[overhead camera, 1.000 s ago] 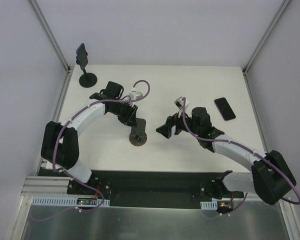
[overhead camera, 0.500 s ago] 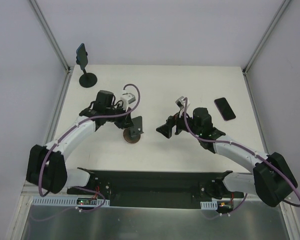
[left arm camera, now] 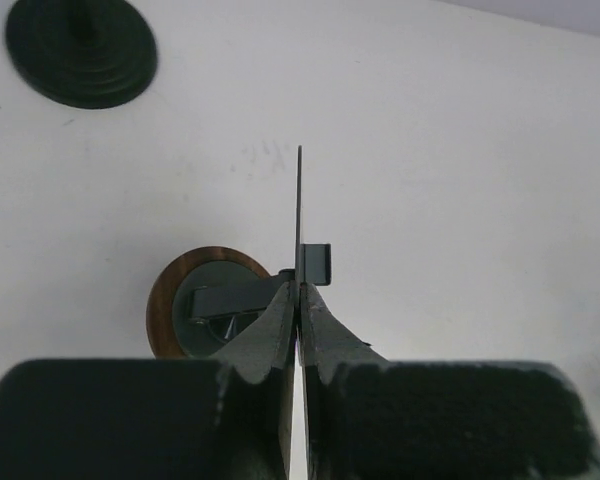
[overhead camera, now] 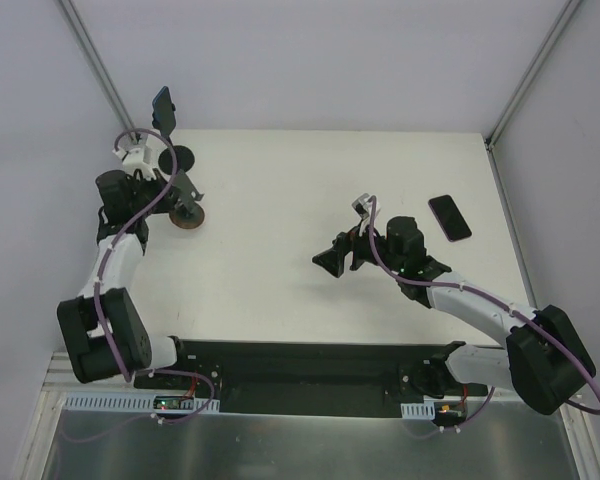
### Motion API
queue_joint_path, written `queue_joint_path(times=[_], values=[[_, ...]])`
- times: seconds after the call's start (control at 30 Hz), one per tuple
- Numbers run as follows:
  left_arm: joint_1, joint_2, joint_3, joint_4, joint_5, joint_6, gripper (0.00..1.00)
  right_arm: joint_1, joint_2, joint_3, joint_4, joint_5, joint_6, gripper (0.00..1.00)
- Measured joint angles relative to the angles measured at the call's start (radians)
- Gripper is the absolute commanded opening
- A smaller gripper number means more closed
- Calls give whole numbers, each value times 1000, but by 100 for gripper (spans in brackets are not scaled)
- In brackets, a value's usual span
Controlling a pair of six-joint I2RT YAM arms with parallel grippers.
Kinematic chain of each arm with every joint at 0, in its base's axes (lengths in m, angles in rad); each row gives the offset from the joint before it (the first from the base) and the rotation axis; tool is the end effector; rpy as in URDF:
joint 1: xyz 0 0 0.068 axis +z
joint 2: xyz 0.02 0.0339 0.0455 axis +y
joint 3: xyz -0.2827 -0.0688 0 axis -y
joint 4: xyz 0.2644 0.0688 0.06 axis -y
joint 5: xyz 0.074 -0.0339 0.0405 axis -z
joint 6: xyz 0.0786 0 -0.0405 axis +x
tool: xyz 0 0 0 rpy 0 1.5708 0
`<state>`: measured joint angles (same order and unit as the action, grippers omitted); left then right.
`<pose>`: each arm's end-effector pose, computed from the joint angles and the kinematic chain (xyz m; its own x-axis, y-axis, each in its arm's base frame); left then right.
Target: Place the phone on the phone stand
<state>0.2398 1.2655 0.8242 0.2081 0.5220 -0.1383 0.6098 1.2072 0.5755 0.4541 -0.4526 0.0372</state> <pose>0.3376 0.0422 0.2916 -0.2589 -0.1863 -0.9478 0.2319 0.9405 -0.2483 0.2350 0.2061 0.2444 -0.1770 -0.0829 -0.9807 -0.8619 0.4941 0.1138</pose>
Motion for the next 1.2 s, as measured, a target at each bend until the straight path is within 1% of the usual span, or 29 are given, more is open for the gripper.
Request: queue_joint_path(times=[0.07, 0.17, 0.3, 0.47, 0.63, 0.93, 1.07, 1.2], values=[[62, 84, 23, 55, 21, -18, 0, 0, 0, 0, 6, 0, 0, 96], [122, 206, 93, 69, 29, -18, 0, -2, 0, -1, 10, 0, 0, 96], [151, 302, 192, 63, 39, 11, 0, -8, 0, -2, 14, 0, 3, 96], [175, 365, 260, 66, 49, 54, 0, -16, -1, -9, 22, 0, 6, 96], [181, 438, 297, 65, 42, 104, 0, -24, -1, -15, 26, -3, 12, 96], [181, 514, 352, 114, 50, 124, 0, -31, -1, -16, 40, -7, 17, 96], [181, 521, 346, 164, 47, 88, 0, -32, -1, -17, 44, -7, 23, 96], [181, 542, 327, 240, 43, -10, 0, -32, -1, -17, 45, -8, 26, 96]])
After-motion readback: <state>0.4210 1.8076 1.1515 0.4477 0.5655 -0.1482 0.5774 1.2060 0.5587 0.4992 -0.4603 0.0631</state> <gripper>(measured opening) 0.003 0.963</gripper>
